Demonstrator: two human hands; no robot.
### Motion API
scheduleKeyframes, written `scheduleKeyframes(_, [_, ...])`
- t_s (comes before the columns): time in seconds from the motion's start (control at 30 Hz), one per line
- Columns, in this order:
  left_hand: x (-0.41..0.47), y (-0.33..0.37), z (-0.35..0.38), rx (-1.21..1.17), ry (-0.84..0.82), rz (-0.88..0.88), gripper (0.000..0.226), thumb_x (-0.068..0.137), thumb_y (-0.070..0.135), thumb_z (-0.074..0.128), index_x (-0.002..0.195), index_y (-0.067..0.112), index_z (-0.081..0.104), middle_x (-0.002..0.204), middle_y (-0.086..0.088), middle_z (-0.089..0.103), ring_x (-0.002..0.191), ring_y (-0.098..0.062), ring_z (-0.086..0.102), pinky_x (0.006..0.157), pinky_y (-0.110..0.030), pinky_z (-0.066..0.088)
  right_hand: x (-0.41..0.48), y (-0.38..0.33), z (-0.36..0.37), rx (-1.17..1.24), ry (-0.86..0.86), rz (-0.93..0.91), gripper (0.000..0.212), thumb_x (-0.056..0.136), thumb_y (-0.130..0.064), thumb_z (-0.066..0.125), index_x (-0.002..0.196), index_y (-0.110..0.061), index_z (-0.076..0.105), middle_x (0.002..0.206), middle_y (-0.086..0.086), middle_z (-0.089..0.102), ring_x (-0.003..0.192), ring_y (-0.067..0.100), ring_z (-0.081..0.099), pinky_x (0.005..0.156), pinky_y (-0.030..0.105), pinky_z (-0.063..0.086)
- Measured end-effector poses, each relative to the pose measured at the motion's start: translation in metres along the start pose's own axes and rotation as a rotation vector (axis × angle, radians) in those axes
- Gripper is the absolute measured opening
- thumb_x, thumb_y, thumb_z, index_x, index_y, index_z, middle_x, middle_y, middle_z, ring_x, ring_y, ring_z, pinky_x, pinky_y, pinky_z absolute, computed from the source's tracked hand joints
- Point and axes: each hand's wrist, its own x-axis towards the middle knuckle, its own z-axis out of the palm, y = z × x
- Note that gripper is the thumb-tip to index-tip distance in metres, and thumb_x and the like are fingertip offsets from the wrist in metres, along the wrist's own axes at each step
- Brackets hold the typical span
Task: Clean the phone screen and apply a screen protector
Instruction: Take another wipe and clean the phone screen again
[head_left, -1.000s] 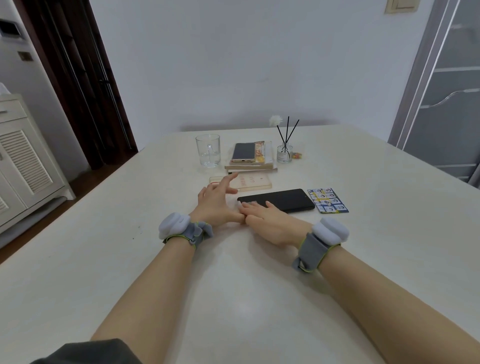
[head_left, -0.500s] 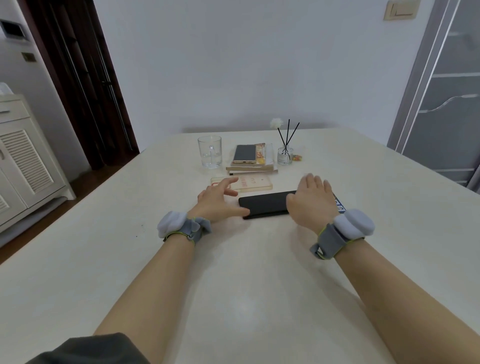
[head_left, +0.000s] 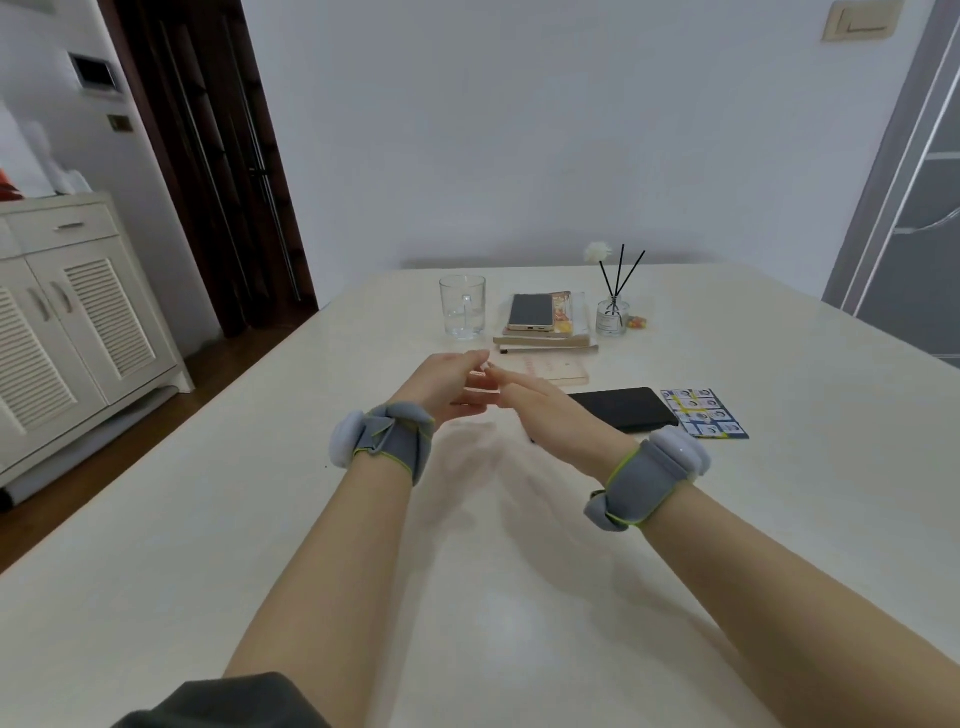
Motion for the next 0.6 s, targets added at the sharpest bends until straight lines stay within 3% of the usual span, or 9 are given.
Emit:
scheduleKeyframes(0.1, [-0.001, 0.001, -0.003, -0.026, 0.005, -0.034, 0.027, 0.094, 0.028, 0.053, 0.1, 0.003, 0.061, 0.087, -0.013, 0.064, 0.066, -0.023, 0.062, 0.072, -0.033, 0.055, 0.006, 0.0, 0.005, 0.089, -0.008, 0.026, 0.051, 0.094, -0.013, 0.032, 0.143, -0.024, 0.037, 0.141, -0.005, 0.044, 0.129, 0.012, 0.039, 0.093, 0.019, 0.035])
scheduleKeyframes(0.17, [-0.003, 0.001, -0.006, -0.024, 0.007, -0.04, 0.025, 0.092, 0.031, 0.057, 0.094, 0.006, 0.062, 0.082, -0.012, 0.066, 0.068, -0.025, 0.064, 0.069, -0.032, 0.057, 0.01, 0.0, 0.008, 0.193, 0.036, 0.037, 0.046, 0.095, -0.014, 0.035, 0.139, -0.023, 0.041, 0.129, -0.007, 0.05, 0.11, 0.007, 0.049, 0.082, 0.012, 0.037])
scheduleKeyframes(0.3, [-0.004, 0.001, -0.012, 0.002, -0.001, -0.01, 0.008, 0.089, 0.018, 0.062, 0.091, 0.01, 0.064, 0.085, -0.008, 0.067, 0.072, -0.021, 0.066, 0.065, -0.028, 0.059, 0.02, 0.008, 0.005, 0.201, 0.311, 0.044, 0.039, 0.092, -0.014, 0.043, 0.13, -0.017, 0.049, 0.119, 0.007, 0.06, 0.11, 0.021, 0.057, 0.096, 0.032, 0.044])
scheduleKeyframes(0.37, [-0.005, 0.003, -0.015, 0.002, -0.005, -0.008, 0.006, 0.086, 0.009, 0.065, 0.092, 0.013, 0.066, 0.084, -0.005, 0.069, 0.072, -0.017, 0.066, 0.065, -0.026, 0.059, 0.025, 0.008, 0.003, 0.128, 0.401, 0.077, 0.037, 0.09, -0.015, 0.047, 0.127, -0.014, 0.049, 0.11, 0.008, 0.061, 0.106, 0.026, 0.059, 0.092, 0.035, 0.046])
scheduleKeyframes(0.47, [-0.005, 0.005, -0.018, 0.022, -0.037, -0.007, 0.012, 0.084, 0.008, 0.068, 0.093, 0.015, 0.068, 0.078, 0.002, 0.072, 0.072, -0.011, 0.068, 0.063, -0.022, 0.056, 0.031, 0.006, 0.003, 0.177, 0.348, 0.167, 0.043, 0.09, -0.02, 0.055, 0.131, -0.009, 0.047, 0.111, 0.011, 0.059, 0.096, 0.025, 0.061, 0.086, 0.034, 0.05])
scheduleKeyframes(0.53, [-0.005, 0.004, -0.019, 0.034, -0.04, -0.005, 0.011, 0.084, 0.008, 0.067, 0.092, 0.016, 0.069, 0.077, 0.003, 0.072, 0.072, -0.01, 0.067, 0.063, -0.022, 0.055, 0.034, 0.005, 0.005, 0.326, 0.301, 0.198, 0.042, 0.091, -0.012, 0.054, 0.131, -0.003, 0.046, 0.105, 0.014, 0.06, 0.087, 0.025, 0.062, 0.074, 0.028, 0.052])
scheduleKeyframes(0.6, [-0.004, 0.002, -0.018, 0.042, -0.02, -0.002, 0.011, 0.084, 0.007, 0.066, 0.091, 0.015, 0.068, 0.08, 0.0, 0.072, 0.073, -0.011, 0.069, 0.065, -0.023, 0.057, 0.034, 0.004, 0.007, 0.445, 0.308, 0.199, 0.039, 0.092, -0.002, 0.05, 0.13, 0.003, 0.045, 0.105, 0.023, 0.061, 0.092, 0.032, 0.064, 0.071, 0.025, 0.052])
